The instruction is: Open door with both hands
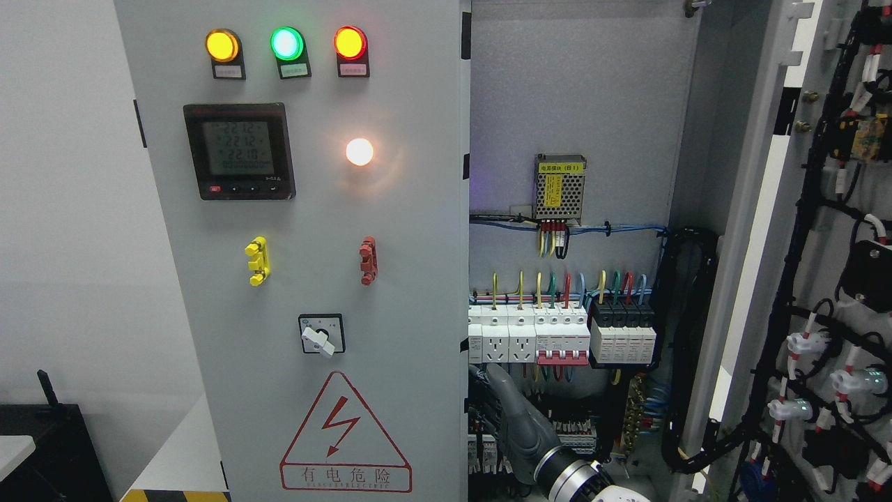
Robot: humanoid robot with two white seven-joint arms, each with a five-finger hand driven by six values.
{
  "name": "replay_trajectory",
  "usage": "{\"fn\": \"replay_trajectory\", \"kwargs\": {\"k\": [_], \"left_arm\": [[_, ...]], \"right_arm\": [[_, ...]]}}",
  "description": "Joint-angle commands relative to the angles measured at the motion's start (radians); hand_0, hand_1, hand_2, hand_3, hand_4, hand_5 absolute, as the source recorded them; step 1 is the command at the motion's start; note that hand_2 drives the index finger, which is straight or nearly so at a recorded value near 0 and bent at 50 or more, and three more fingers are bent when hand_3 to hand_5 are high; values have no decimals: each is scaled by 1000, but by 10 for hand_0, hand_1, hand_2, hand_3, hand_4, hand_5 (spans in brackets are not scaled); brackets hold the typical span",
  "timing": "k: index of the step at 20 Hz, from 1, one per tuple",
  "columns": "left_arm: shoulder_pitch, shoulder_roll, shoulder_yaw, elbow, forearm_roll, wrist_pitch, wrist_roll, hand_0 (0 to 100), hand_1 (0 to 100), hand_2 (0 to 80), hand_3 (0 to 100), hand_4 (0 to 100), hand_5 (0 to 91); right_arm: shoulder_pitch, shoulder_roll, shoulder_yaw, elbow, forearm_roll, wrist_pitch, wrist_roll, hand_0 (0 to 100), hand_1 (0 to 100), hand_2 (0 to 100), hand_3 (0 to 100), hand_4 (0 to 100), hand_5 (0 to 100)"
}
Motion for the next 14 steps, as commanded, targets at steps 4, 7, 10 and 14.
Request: {"fn": "replay_trajectory", "kwargs": {"k": [4, 7, 10, 14], "left_arm": [[0, 0, 0, 0, 0, 0, 0, 0, 0, 0, 0, 31, 0], [0, 0, 0, 0, 0, 0, 0, 0, 0, 0, 0, 31, 0], [0, 0, 0, 0, 0, 0, 0, 0, 0, 0, 0, 31, 0], [0, 0, 0, 0, 0, 0, 0, 0, 0, 0, 0, 31, 0]], "right_arm": [[-13, -11, -9, 63, -1, -1, 57, 106, 0, 0, 0, 0, 0], [-15, -14, -12, 74, -3, -2, 61, 107, 0, 0, 0, 0, 0], [-19, -27, -12, 78, -3, -4, 64, 107, 0, 0, 0, 0, 0], [-27, -28, -12, 97, -3, -4, 119, 106, 0, 0, 0, 0, 0]]}}
